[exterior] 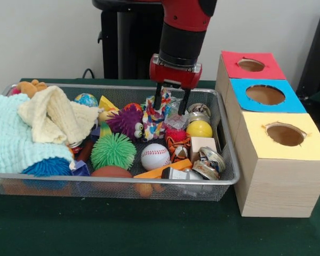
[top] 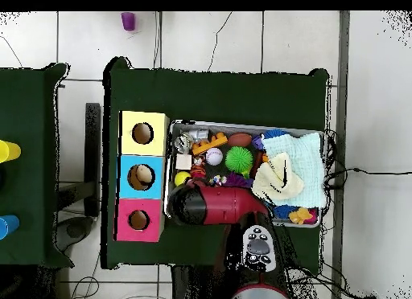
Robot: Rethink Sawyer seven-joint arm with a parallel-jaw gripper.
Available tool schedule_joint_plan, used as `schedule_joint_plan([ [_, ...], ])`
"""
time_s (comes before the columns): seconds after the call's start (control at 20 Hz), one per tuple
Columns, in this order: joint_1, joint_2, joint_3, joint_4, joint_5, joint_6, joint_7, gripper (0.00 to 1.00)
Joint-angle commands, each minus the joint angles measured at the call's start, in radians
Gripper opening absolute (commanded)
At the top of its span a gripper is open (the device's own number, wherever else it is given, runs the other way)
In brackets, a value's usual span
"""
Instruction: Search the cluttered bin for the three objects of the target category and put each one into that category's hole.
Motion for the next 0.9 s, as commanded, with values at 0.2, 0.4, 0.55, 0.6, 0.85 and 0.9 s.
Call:
schedule_joint_plan([
  [0.2,-0.026,0.055,0.062,-0.002,-0.04,-0.057,0.065,1.0],
  [0.4,-0.04,0.04,0.084,0.037,-0.03,-0.063,0.068,1.0],
  [0.55,-0.046,0.041,0.097,0.051,-0.024,-0.07,0.075,1.0],
  [0.6,-0.049,0.041,0.103,0.059,-0.022,-0.074,0.077,1.0],
  [0.85,-0.07,0.024,0.132,0.103,-0.02,-0.064,0.073,1.0],
  [0.9,-0.079,0.026,0.142,0.112,-0.022,-0.066,0.069,1.0],
])
